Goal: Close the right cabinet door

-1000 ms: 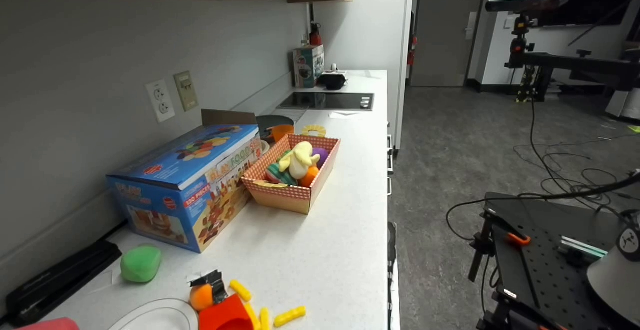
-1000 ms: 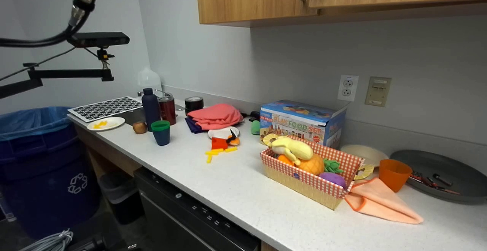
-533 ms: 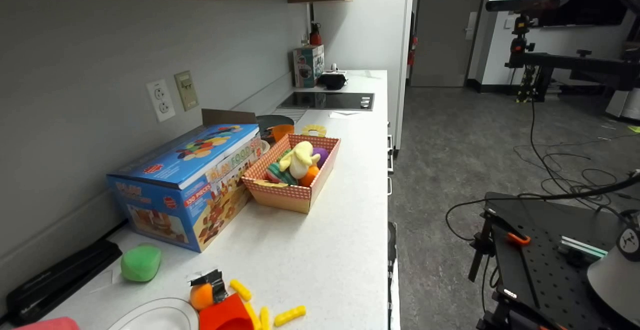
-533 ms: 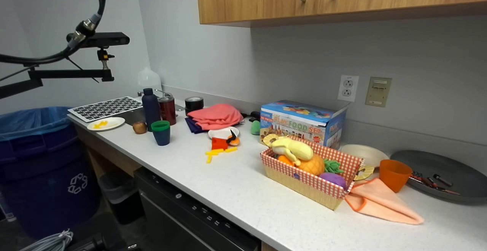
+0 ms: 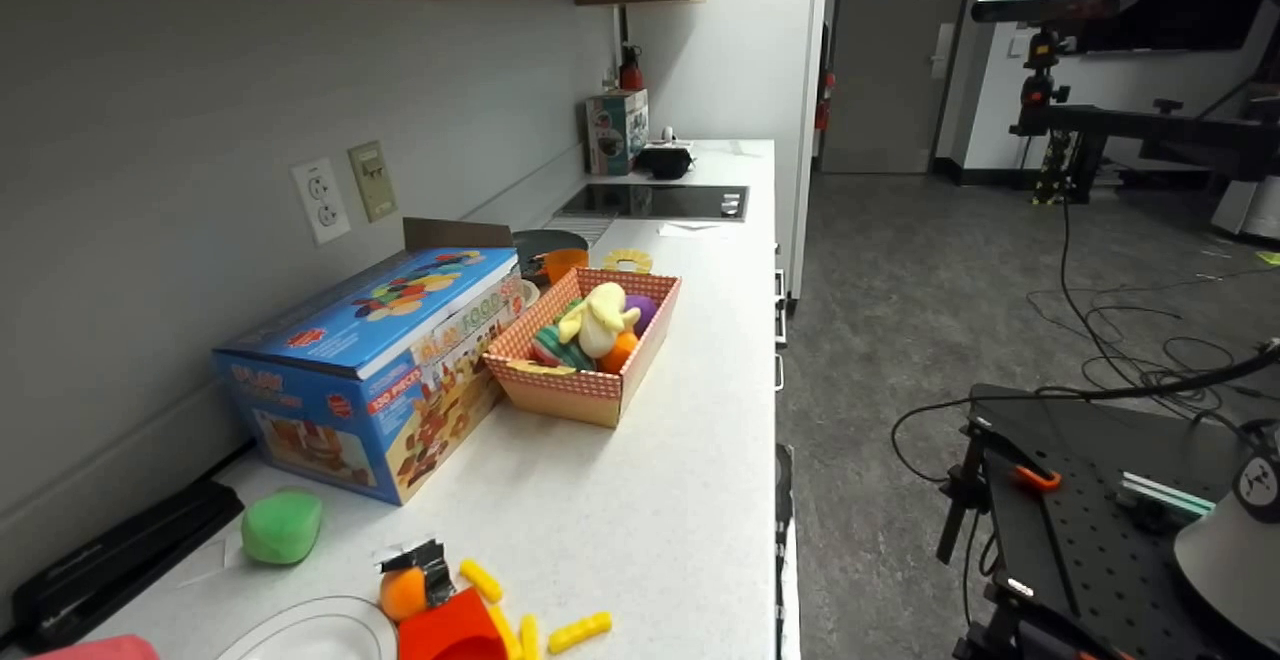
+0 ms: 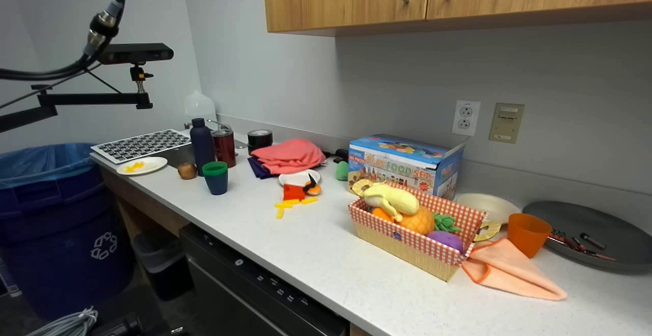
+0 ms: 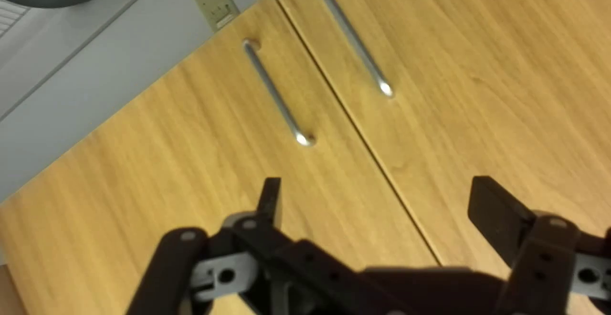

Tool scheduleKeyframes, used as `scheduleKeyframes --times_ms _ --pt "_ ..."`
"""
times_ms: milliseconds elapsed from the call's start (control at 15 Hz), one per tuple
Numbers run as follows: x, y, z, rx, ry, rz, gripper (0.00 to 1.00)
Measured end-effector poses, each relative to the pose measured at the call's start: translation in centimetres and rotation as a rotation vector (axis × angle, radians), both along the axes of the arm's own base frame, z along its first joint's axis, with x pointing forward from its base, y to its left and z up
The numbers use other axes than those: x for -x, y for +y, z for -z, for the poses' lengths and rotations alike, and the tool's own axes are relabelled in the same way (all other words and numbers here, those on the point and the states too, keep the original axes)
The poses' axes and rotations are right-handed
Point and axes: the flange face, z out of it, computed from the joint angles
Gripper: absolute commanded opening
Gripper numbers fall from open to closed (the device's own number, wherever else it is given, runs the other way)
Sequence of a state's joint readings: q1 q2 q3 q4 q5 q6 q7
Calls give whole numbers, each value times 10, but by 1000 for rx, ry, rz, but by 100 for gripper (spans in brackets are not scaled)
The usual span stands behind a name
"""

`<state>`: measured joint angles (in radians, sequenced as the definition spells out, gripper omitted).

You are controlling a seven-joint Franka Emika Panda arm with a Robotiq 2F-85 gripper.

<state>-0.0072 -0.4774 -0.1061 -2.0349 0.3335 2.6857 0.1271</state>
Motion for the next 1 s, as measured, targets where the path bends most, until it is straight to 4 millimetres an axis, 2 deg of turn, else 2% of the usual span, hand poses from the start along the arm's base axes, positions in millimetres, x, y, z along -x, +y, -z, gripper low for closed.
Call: scheduleKeyframes --times_ms 133,400,1000 --pt "13 -22 3 15 20 43 100" --pt "8 -13 6 20 27 28 100" --pt "7 -14 6 20 27 28 100"
